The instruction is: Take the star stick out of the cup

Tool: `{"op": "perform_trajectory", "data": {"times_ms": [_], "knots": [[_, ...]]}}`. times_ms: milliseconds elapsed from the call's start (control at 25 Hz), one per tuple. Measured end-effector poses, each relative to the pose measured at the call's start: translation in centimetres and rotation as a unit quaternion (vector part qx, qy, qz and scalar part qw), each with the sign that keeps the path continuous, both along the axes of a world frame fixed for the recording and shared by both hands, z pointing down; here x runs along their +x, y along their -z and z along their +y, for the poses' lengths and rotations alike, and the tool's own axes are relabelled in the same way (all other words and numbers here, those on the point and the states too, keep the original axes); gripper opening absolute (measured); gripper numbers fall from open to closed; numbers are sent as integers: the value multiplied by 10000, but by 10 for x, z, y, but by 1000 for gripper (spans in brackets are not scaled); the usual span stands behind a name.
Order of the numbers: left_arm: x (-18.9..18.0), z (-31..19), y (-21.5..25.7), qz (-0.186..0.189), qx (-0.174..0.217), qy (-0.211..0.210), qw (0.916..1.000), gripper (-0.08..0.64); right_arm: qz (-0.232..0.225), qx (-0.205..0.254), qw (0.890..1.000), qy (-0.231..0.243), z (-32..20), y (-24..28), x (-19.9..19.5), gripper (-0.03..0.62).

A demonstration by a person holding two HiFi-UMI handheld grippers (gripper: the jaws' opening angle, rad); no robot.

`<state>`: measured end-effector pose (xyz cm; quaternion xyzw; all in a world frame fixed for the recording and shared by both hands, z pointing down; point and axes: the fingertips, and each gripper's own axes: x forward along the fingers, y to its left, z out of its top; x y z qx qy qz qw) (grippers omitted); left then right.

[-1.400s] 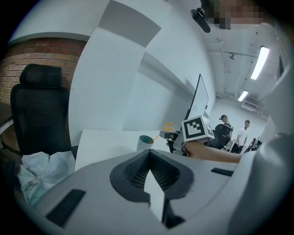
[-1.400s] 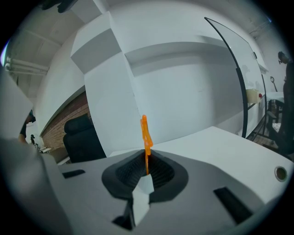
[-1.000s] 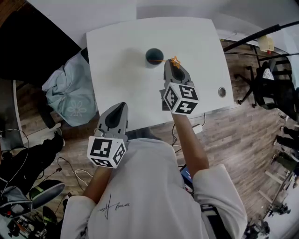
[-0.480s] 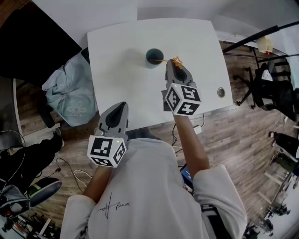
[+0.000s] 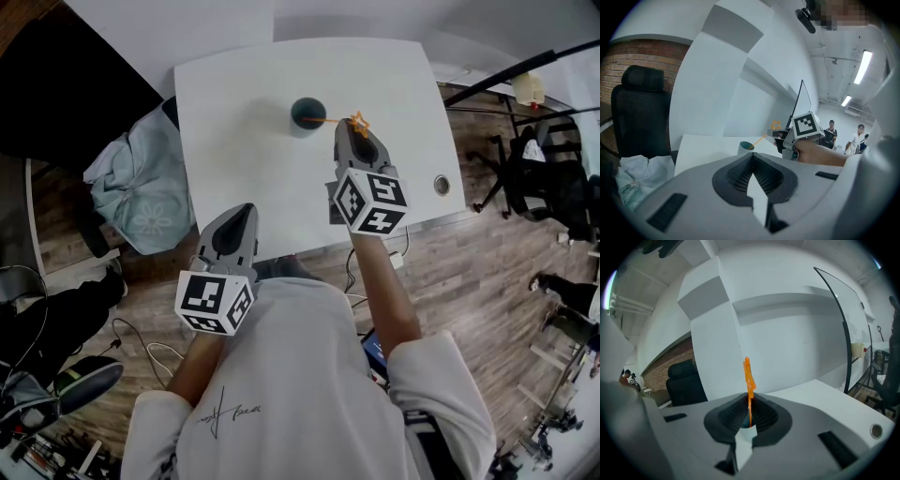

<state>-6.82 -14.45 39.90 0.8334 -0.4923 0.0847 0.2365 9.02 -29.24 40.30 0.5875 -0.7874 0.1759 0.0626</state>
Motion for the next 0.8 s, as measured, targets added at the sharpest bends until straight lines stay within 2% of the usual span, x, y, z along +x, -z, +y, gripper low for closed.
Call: {"op": "perform_trajectory", "data": {"times_ms": [800], "knots": [[10,3,8,25,105,-44,9999,4,-36,204,9998,29,11,25,9,26]]}}
